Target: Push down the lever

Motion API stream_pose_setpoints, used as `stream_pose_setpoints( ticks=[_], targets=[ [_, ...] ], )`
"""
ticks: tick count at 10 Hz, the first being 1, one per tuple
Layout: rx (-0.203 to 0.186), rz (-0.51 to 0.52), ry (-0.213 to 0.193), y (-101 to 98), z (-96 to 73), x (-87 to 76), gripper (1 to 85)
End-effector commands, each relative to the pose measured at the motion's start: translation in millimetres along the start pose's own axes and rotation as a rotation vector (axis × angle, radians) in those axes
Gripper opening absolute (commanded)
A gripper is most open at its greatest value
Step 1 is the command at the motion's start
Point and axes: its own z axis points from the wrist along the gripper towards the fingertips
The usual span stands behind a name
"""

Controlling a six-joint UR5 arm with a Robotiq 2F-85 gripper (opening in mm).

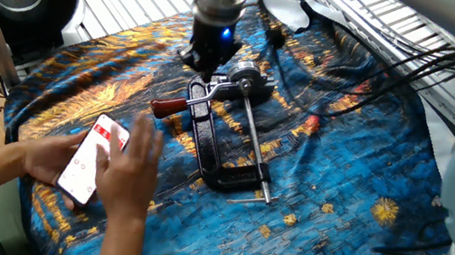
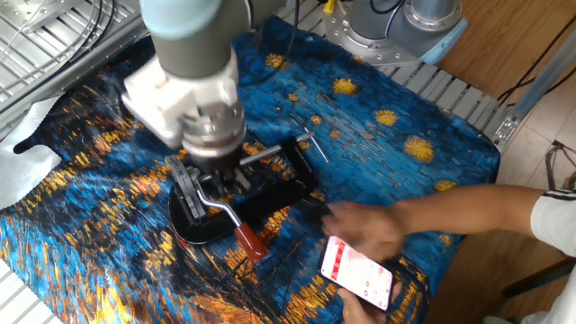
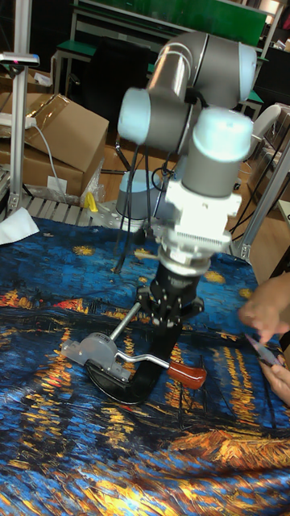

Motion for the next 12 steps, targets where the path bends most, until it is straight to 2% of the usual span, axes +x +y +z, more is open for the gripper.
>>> stream_pose_setpoints(
  ticks=[1, 2, 3, 4, 5, 6, 7, 8, 9, 11, 12],
  targets=[
    [-0.031, -0.006, -0.066, -0.2, -21.0, -12.8, 1.0],
    [-0.034, -0.024, -0.123, 1.0, -22.4, -27.4, 1.0],
    [-0.036, -0.033, -0.163, 1.8, -23.9, -37.6, 1.0],
    [-0.028, -0.043, -0.170, 0.0, -24.1, -39.4, 1.0],
    [-0.044, -0.052, -0.138, 4.1, -23.0, -31.1, 1.0],
    [-0.043, -0.061, -0.080, -8.6, -48.0, -9.3, 1.0],
    [-0.044, -0.068, -0.041, -24.0, -82.1, 9.6, 1.0],
    [-0.024, -0.063, -0.027, -33.3, -102.4, 23.8, 1.0],
    [0.003, -0.063, -0.021, -38.8, -110.0, 32.4, 1.0],
    [0.046, -0.047, -0.013, -49.2, -108.6, 33.5, 1.0],
    [0.043, -0.025, -0.013, -48.5, -108.7, 33.8, 1.0]
  ],
)
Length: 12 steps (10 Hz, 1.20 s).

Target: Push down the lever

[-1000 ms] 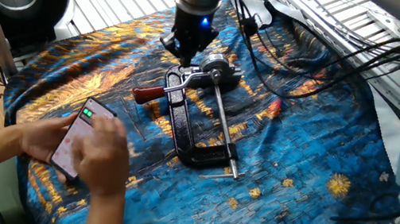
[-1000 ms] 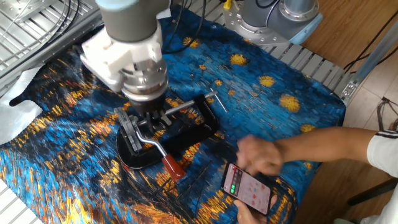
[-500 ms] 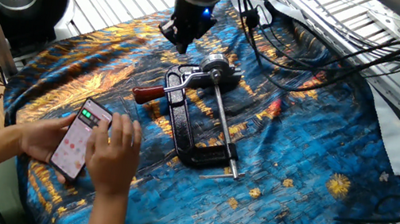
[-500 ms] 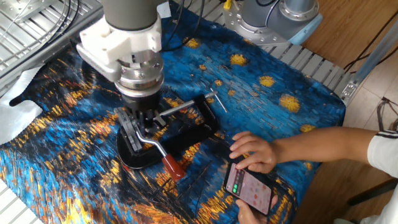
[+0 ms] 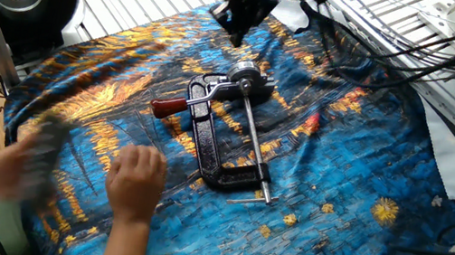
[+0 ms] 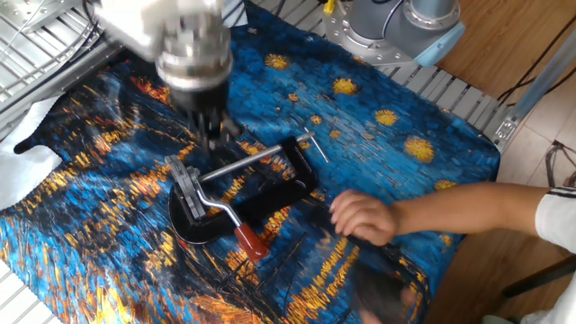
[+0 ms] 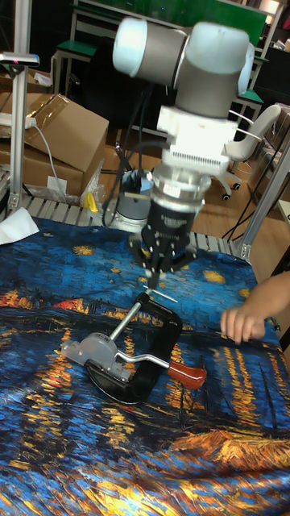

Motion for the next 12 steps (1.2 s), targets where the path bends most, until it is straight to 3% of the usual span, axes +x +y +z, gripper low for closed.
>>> stream_pose_setpoints(
  ticks=[1, 2, 3, 4, 8, 12],
  targets=[
    [0.017, 0.048, 0.003, -8.1, -12.1, 6.0, 1.0],
    [0.036, 0.061, 0.001, -13.1, -8.0, 3.2, 1.0],
    [0.034, 0.056, -0.003, -13.3, -6.2, 1.3, 1.0],
    [0.008, 0.063, 0.003, -5.0, -4.7, 2.0, 1.0],
    [0.028, 0.005, -0.035, -9.8, 6.4, -12.9, 1.0],
    [0.041, -0.028, -0.038, -10.6, 11.1, -16.3, 1.0]
  ],
)
